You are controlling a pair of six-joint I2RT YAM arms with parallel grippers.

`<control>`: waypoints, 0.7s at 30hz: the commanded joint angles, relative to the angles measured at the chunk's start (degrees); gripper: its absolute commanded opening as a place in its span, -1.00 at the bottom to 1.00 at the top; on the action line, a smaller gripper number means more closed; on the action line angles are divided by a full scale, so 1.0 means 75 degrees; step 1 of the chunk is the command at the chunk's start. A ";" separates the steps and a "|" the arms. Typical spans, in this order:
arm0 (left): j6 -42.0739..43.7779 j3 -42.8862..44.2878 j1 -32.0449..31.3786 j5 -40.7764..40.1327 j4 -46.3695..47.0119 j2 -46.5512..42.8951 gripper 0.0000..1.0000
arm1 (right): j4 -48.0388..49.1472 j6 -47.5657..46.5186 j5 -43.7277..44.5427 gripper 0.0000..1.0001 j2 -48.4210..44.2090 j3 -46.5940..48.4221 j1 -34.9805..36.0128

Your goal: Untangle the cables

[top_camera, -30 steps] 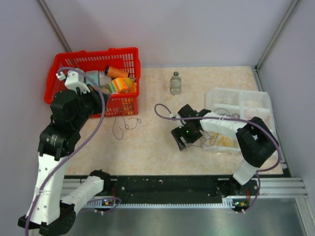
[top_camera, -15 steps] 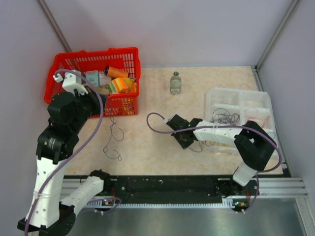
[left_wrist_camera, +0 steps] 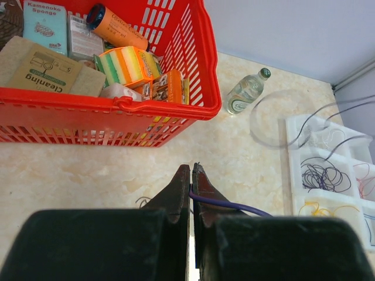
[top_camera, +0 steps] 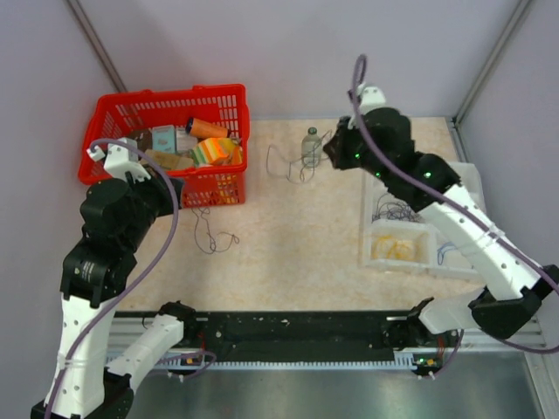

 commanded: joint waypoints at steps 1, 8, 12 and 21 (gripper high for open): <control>-0.0049 -0.0064 -0.0018 -0.0015 0.0288 0.0027 -1.00 | -0.0797 0.0318 0.0205 -1.00 -0.0119 0.0975 -0.0696; -0.0002 0.0007 -0.0018 0.0114 0.0323 0.0133 -1.00 | -0.1113 0.0154 -0.0146 -1.00 -0.0143 0.1469 -0.2348; -0.0002 0.0030 -0.0018 0.0219 0.0346 0.0180 -1.00 | -0.1231 0.0060 0.0403 -1.00 -0.0143 0.1178 -0.3016; 0.0127 -0.0145 -0.0018 0.1366 0.0803 0.0273 -1.00 | -0.0926 0.1194 0.0883 -1.00 -0.0283 -0.0463 -0.3909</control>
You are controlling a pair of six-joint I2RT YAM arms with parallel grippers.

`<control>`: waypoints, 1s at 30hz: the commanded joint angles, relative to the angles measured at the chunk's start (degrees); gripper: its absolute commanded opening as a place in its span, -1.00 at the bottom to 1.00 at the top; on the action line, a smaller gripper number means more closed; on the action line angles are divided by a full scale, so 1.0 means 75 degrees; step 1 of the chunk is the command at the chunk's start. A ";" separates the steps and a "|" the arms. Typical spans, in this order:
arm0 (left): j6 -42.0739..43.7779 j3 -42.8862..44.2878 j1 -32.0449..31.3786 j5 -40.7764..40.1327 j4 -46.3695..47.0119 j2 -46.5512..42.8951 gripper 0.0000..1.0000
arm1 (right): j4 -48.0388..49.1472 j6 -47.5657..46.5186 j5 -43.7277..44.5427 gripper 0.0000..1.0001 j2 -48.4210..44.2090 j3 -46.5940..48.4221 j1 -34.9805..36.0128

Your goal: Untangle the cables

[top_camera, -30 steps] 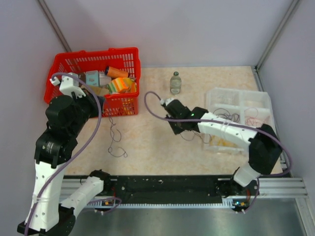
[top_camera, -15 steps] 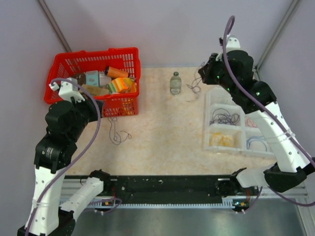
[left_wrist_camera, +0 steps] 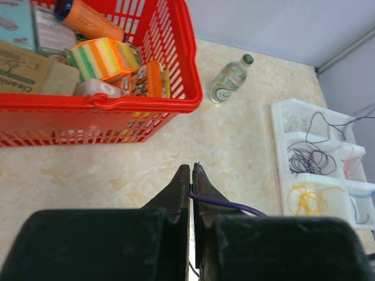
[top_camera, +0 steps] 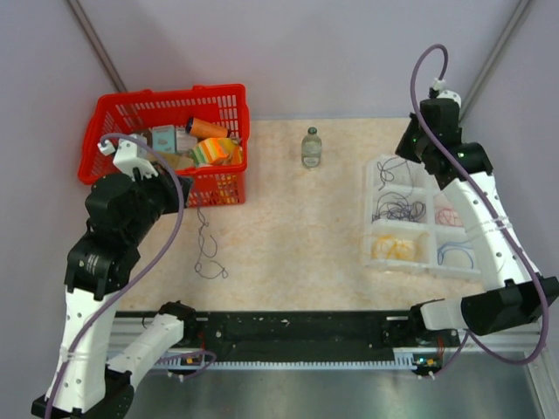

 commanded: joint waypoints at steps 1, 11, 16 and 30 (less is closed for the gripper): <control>0.0098 -0.0157 -0.0018 0.1006 0.0768 0.0116 -1.00 | 0.0073 0.0825 0.0721 -1.00 -0.0187 -0.0536 -0.0059; 0.0063 -0.0204 -0.0018 0.1534 0.0850 0.0222 -1.00 | -0.0010 0.2538 0.1835 -1.00 -0.1171 -0.1908 -0.0083; -0.0043 -0.0275 -0.0018 0.1886 0.0944 0.0245 -1.00 | 0.0423 0.2538 0.2094 -1.00 -0.1125 -0.2633 -0.0327; -0.0102 -0.0123 -0.0018 0.2506 0.0991 0.0304 -1.00 | 0.0800 0.2621 0.1355 -1.00 0.0830 -0.3785 -0.0878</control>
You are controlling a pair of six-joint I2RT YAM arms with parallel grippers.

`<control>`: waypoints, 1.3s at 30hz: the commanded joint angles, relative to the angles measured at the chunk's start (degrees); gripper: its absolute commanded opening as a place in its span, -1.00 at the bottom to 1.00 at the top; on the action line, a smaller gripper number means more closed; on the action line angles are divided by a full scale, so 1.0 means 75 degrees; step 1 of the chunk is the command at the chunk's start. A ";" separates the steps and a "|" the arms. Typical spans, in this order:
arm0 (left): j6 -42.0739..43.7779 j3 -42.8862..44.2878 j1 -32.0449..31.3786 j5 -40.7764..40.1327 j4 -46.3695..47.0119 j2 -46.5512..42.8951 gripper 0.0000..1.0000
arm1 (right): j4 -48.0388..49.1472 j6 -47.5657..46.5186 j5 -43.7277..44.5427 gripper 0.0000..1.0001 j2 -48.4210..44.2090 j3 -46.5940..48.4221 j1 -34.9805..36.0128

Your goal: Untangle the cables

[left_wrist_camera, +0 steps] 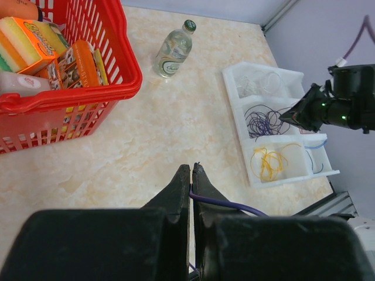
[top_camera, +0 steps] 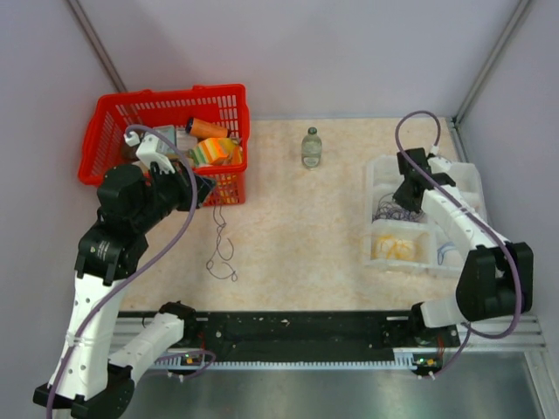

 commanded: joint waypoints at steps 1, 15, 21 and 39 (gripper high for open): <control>-0.0032 0.0189 -0.0018 0.0574 0.0496 0.0044 -1.00 | -0.0019 -0.0008 -0.0075 -1.00 0.0694 0.0331 -0.0311; -0.0359 -0.0267 -0.0018 0.1160 0.0917 0.0196 -1.00 | -0.1201 -0.1802 -0.0930 0.43 0.0499 0.1280 -0.0206; -0.0337 -0.0467 -0.0578 0.2136 0.1224 0.0969 -1.00 | -0.1801 -0.2749 -0.0837 0.92 -0.1224 0.1163 0.0554; 0.0438 -0.0969 -0.2690 -0.0734 -0.1753 0.1699 0.35 | 0.0294 -0.3068 -0.3633 0.86 -0.0606 0.1117 0.3262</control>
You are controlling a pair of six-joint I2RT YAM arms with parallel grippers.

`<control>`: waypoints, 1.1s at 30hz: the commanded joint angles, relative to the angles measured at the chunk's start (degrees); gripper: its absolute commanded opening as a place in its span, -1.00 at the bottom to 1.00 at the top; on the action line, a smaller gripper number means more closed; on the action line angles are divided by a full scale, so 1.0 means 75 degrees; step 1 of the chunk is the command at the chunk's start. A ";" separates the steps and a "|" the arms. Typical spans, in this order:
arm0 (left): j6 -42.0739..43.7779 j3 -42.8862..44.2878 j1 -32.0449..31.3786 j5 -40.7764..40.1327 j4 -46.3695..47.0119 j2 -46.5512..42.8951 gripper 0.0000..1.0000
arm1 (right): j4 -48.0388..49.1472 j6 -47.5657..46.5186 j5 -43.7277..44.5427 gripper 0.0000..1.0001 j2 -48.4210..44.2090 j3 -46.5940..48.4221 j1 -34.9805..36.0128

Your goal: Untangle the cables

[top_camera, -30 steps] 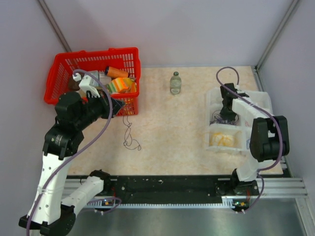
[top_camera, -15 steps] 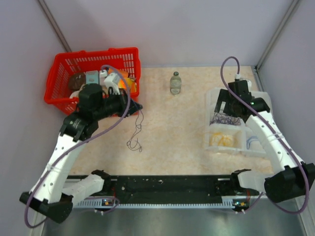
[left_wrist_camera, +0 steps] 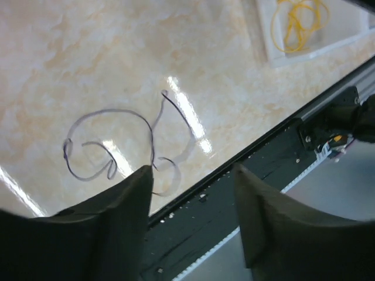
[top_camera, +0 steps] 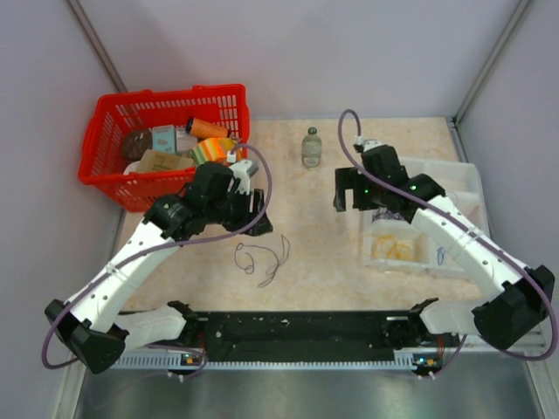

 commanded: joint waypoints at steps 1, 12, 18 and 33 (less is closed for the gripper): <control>-0.0017 -0.0384 0.0003 -0.1123 -0.1075 -0.0759 0.58 | 0.1455 -0.0008 -0.1838 0.86 0.0493 -0.0259 0.0584; -0.1061 0.0106 0.0003 -0.4697 -0.1731 -0.3044 0.24 | 0.2349 0.2178 -0.3118 0.90 0.3106 0.0385 0.1921; -0.1177 0.0166 -0.0009 -0.4969 -0.1509 -0.3597 0.40 | 0.2583 0.2572 -0.2933 0.93 0.4279 0.0654 0.2565; -0.1084 0.0400 0.0003 -0.4734 -0.1790 -0.3597 0.45 | 0.2479 0.1505 -0.1773 0.94 0.6411 0.2668 0.3655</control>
